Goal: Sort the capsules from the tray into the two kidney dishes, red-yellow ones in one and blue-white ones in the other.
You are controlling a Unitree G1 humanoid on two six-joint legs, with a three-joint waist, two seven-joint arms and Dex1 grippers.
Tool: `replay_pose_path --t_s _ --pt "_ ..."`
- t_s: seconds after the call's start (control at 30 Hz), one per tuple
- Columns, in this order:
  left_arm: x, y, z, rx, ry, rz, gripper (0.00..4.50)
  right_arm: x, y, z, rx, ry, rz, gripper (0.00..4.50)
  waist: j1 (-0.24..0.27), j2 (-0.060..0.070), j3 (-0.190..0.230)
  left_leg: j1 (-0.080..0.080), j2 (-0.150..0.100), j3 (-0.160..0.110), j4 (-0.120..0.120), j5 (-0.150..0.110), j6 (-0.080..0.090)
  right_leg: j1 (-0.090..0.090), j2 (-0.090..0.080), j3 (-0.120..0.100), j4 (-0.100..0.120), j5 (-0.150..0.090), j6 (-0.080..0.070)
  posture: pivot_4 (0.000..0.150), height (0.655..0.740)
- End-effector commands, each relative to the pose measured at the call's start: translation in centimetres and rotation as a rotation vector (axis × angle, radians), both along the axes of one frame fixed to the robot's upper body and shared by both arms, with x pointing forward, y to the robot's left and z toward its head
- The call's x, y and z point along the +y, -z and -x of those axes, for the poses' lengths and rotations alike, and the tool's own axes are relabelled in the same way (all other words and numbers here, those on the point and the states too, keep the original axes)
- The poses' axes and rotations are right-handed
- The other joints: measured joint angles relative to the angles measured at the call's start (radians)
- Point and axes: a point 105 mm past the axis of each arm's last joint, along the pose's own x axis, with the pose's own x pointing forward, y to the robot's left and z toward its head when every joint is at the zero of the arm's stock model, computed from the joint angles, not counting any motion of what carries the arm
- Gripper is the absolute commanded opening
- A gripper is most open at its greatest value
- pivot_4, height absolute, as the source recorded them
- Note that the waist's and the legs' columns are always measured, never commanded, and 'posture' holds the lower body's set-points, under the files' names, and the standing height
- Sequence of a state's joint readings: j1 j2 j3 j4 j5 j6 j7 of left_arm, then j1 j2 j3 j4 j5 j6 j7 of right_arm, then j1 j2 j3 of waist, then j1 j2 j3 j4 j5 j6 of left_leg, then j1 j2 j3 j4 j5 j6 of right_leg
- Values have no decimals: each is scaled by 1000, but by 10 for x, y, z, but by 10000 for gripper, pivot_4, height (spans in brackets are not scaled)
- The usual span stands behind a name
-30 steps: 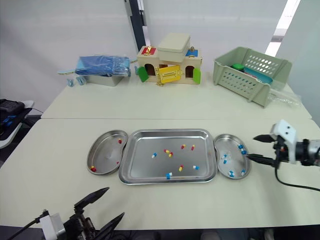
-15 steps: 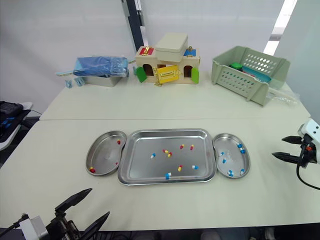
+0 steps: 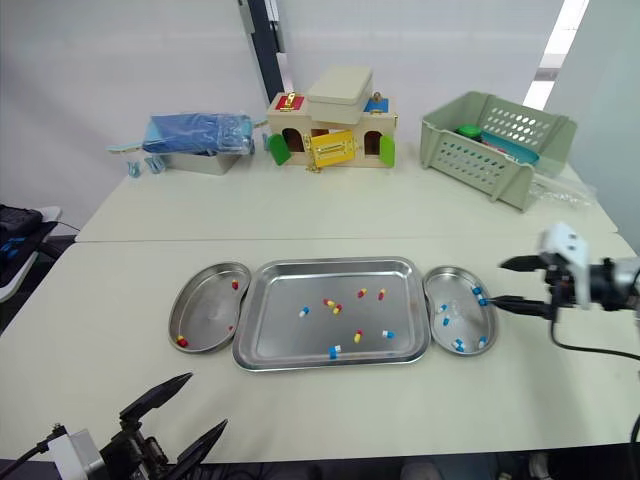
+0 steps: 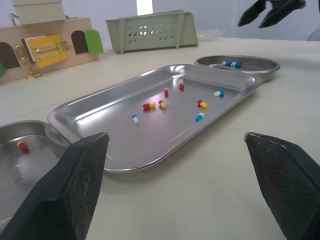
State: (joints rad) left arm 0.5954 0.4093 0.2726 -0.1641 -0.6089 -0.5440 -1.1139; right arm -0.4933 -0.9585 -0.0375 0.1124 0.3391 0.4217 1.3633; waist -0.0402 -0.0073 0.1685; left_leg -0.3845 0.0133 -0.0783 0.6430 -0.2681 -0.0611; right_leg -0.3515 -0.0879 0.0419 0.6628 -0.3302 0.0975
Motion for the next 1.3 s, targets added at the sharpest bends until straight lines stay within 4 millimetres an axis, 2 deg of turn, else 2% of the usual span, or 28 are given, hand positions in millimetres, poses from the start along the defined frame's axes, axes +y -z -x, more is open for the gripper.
replay_pose_path --t_s 0.03,0.17,0.4,0.5,0.6,0.8,1.23,1.3 --pt "-8 -3 -1 -12 19 6 45000 60 -19 7 -31 -119 -55 44834 3 0 0 0 0 0 0 0 0 0 0 0 0 0 0 1500 7400" --pt "-14 -4 -2 -14 29 24 45000 129 -13 9 -53 -228 -81 44834 8 -1 0 -1 0 -1 0 0 0 -1 0 0 0 0 0 1500 7400" --pt "-15 -3 0 -8 -9 43 45000 218 11 9 -56 -324 -51 44834 5 -2 0 -2 0 -2 0 0 0 -2 0 -1 1 0 0 1500 7400" --pt "-14 -3 1 -6 -42 51 45000 246 20 6 -47 -336 -29 44834 1 -2 0 -1 0 -3 0 0 0 -3 1 -1 2 0 0 1500 7400" --pt "-11 -2 4 1 -84 64 45000 267 29 -9 -65 -277 19 44834 -2 -2 0 -1 0 -3 0 0 0 -3 1 -1 2 0 0 1500 7400" --pt "-5 -1 5 12 -185 99 45000 282 45 -13 -55 -263 71 44834 -2 -3 -1 -1 0 -3 0 0 0 -4 0 -1 1 0 0 1500 7400" --pt "-8 1 8 17 -214 107 45000 277 71 -26 -52 -199 135 44834 -14 -3 -1 -1 0 -2 -1 0 0 -5 1 -1 2 0 0 1500 7400" --pt "-8 1 8 18 -211 106 45000 278 73 -25 -48 -200 137 41195 -14 -3 -1 -1 0 -2 -1 0 0 -5 1 -1 2 0 0 1500 7400"
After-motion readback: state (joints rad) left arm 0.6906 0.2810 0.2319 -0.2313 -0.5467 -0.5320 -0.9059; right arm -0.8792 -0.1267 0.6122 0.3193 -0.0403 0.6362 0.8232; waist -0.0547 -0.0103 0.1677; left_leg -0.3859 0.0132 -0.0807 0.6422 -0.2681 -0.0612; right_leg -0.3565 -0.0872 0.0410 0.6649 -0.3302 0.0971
